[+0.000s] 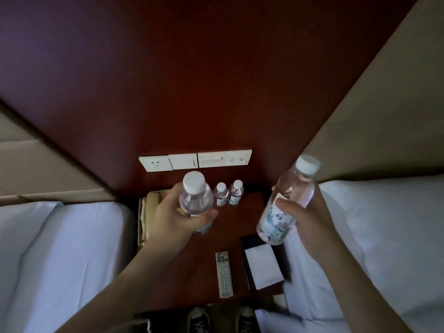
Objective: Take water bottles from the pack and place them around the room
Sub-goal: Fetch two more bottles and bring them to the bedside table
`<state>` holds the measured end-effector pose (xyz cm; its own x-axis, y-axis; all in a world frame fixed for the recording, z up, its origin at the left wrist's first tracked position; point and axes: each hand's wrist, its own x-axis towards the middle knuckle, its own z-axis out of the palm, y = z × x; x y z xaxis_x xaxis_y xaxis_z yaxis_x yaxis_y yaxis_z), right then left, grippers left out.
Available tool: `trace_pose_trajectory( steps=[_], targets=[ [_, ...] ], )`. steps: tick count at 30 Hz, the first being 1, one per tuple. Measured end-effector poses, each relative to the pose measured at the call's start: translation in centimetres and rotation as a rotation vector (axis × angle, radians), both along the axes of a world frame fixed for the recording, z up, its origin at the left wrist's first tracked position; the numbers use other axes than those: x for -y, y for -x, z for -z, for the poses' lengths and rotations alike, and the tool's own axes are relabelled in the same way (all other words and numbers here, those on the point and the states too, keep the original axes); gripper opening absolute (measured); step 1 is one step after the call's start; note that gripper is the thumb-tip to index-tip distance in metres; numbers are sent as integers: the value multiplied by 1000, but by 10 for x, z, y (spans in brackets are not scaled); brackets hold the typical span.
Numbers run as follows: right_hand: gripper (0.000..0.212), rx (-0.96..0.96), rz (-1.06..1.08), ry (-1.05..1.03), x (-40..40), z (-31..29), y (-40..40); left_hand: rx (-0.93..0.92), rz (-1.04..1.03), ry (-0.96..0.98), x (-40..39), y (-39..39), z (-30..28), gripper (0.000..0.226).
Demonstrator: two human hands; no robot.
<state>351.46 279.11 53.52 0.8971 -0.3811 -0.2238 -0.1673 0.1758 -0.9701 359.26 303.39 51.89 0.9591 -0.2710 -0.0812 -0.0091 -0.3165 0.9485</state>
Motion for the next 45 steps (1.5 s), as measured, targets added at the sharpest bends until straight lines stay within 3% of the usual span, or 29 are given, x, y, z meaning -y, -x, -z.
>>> trace_pose_trajectory(
  steps=[6, 10, 15, 24, 29, 32, 36, 45],
  targets=[
    [44, -52, -107, 50, 42, 167, -51, -47, -36, -84, 31, -52, 165, 55],
    [63, -110, -152, 105, 62, 267, -70, -79, -51, -151, 37, -75, 260, 56],
    [67, -132, -204, 186, 82, 346, -80, -72, -63, -165, 39, -88, 324, 59],
    [65, -99, -302, 414, 90, 383, -87, -62, -90, -106, 42, -97, 360, 61],
    [68, -199, -307, 451, 89, 398, -82, -248, -88, -216, 40, -89, 384, 71],
    [62, -196, -321, 476, 92, 402, -91, -194, -49, -408, 41, -100, 391, 63],
    [56, -230, -379, 481, 100, 406, -107, -201, -39, -404, 44, -116, 395, 73],
    [52, -195, -478, 558, 104, 415, -132, -240, 18, -382, 53, -140, 395, 57]
  ],
)
